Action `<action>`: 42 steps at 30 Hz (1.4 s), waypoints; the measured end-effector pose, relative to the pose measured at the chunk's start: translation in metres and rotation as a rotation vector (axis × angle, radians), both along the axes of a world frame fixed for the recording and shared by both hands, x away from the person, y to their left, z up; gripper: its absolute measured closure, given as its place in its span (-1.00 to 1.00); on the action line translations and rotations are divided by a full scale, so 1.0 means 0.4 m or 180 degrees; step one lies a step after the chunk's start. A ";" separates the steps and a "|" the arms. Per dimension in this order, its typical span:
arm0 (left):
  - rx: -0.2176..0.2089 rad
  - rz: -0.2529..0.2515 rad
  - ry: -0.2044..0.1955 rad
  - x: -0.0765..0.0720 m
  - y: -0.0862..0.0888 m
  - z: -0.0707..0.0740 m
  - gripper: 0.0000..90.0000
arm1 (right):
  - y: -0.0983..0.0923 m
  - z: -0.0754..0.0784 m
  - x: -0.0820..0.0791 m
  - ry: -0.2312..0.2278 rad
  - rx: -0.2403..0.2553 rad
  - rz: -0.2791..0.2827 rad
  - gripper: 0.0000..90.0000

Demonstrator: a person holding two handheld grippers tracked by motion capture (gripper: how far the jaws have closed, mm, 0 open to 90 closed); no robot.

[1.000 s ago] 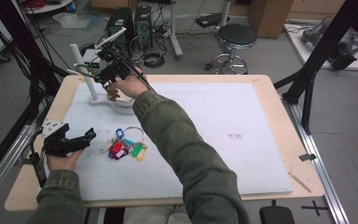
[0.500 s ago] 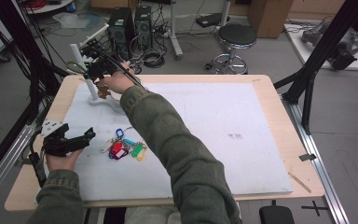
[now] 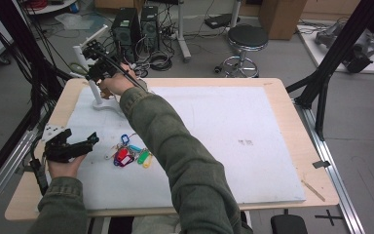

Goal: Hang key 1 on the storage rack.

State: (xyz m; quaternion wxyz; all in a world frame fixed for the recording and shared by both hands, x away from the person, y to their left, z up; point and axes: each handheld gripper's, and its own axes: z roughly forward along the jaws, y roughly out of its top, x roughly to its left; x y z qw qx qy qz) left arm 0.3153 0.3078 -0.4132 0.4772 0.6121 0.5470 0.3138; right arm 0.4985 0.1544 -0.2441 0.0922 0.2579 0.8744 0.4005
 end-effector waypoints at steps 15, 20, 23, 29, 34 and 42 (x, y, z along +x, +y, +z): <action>-0.0009 -0.0020 -0.0003 0.004 0.001 -0.002 -0.96 | 0.015 -0.040 0.032 0.0038 -0.0070 -0.0108 0.66; -0.0035 0.0000 -0.0007 0.007 0.000 -0.002 -0.96 | 0.026 -0.058 0.033 -0.0004 -0.0087 -0.0169 0.66; -0.0047 0.0004 -0.0013 0.007 0.000 -0.002 -0.96 | 0.031 -0.067 0.038 -0.0011 -0.0093 -0.0191 0.66; -0.0035 -0.0008 -0.0010 0.007 -0.001 -0.003 -0.96 | 0.033 -0.073 0.040 -0.0048 -0.0111 -0.0193 0.63; -0.0035 0.0002 -0.0008 0.007 -0.001 -0.003 -0.96 | 0.029 -0.074 0.043 0.0039 -0.0078 -0.0305 0.11; -0.0010 -0.0010 0.0004 0.006 -0.002 -0.002 -0.96 | 0.017 -0.084 0.039 0.0118 -0.0284 -0.0336 -0.61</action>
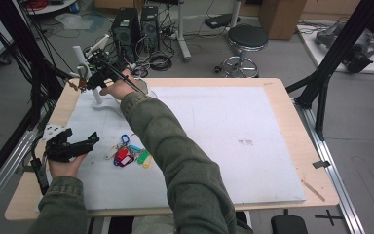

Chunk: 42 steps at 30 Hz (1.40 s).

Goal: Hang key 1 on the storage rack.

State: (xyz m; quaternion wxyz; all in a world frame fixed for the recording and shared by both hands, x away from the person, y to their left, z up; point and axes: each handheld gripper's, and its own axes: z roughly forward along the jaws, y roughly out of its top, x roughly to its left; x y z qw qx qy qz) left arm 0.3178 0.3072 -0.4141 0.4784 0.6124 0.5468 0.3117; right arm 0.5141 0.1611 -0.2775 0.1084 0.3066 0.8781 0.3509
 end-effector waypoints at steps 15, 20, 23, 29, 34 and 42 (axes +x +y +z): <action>0.0029 -0.0005 0.0016 -0.001 -0.003 0.000 -0.96 | -0.092 -0.008 -0.025 0.0184 0.0130 0.0080 -0.99; 0.0036 -0.0010 0.0027 -0.002 -0.004 0.000 -0.96 | -0.126 -0.012 -0.035 0.0172 0.0117 0.0087 -0.99; 0.0041 -0.0008 0.0031 -0.002 -0.003 0.000 -0.96 | -0.151 -0.020 -0.037 0.0184 0.0090 0.0067 -0.99; 0.0044 -0.0006 0.0035 -0.003 -0.004 0.000 -0.96 | -0.200 -0.024 -0.037 0.0165 0.0120 -0.0009 -0.99; 0.0045 -0.0001 0.0035 -0.003 -0.004 0.000 -0.96 | -0.237 -0.035 -0.038 0.0212 0.0095 -0.0080 -0.99; 0.0053 0.0001 0.0041 -0.002 -0.004 0.000 -0.96 | -0.297 -0.043 -0.045 0.0197 0.0149 -0.0157 -0.99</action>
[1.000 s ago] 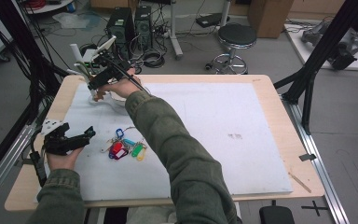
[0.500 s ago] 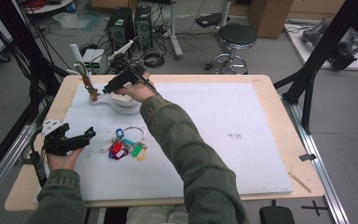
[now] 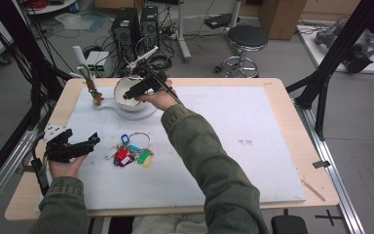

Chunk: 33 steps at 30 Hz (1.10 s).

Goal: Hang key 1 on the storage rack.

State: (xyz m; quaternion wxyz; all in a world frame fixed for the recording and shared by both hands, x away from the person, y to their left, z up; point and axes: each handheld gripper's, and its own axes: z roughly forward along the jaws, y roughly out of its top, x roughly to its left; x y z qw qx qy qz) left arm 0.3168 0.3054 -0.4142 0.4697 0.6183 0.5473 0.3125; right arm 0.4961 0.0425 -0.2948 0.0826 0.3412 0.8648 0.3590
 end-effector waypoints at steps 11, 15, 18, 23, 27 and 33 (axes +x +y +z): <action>0.0016 0.0002 0.0005 -0.001 -0.001 0.000 -0.96 | -0.101 0.001 -0.015 -0.0078 0.0037 -0.0135 -0.99; 0.0021 -0.0001 0.0007 0.000 -0.002 0.000 -0.96 | -0.142 0.001 -0.018 -0.0065 0.0060 -0.0232 -0.99; 0.0020 -0.0001 0.0002 0.000 -0.003 0.000 -0.96 | -0.172 -0.001 -0.023 -0.0067 0.0110 -0.0288 -0.99; 0.0018 0.0003 0.0008 0.000 -0.004 0.000 -0.96 | -0.210 -0.011 -0.029 -0.0035 0.0065 -0.0341 -0.99; 0.0033 -0.0012 0.0012 0.001 -0.006 0.000 -0.96 | -0.230 -0.015 -0.035 -0.0043 0.0037 -0.0381 -0.99; 0.0032 -0.0007 0.0009 0.002 -0.005 -0.001 -0.96 | -0.276 -0.028 -0.044 -0.0021 0.0064 -0.0483 -0.99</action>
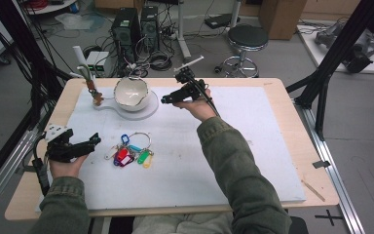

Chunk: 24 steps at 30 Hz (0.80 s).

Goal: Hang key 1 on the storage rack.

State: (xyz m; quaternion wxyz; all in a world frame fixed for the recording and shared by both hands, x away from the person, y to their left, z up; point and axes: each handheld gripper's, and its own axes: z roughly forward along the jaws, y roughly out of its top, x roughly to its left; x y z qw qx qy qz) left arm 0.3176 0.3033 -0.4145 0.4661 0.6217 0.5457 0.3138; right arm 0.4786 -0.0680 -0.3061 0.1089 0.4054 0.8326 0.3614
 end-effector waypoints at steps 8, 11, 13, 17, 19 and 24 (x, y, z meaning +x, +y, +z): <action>-0.0008 0.0005 0.0001 0.000 -0.002 0.001 -0.96 | -0.064 -0.026 -0.006 0.0025 0.0002 -0.0148 -0.99; -0.0015 0.0008 0.0003 0.000 -0.002 0.001 -0.96 | -0.084 -0.026 -0.011 0.0022 -0.0015 -0.0194 -0.99; -0.0019 0.0008 -0.0001 0.000 -0.001 0.001 -0.96 | -0.096 -0.024 -0.016 0.0036 0.0039 -0.0240 -0.99; -0.0025 0.0006 -0.0010 0.000 -0.002 0.002 -0.96 | -0.121 -0.028 -0.027 0.0066 0.0121 -0.0298 -0.99; -0.0024 0.0003 -0.0011 0.000 -0.003 0.002 -0.96 | -0.135 -0.032 -0.033 0.0131 0.0198 -0.0347 -0.99; -0.0022 -0.0003 -0.0011 0.002 -0.006 0.003 -0.96 | -0.164 -0.045 -0.046 0.0174 0.0269 -0.0494 -0.99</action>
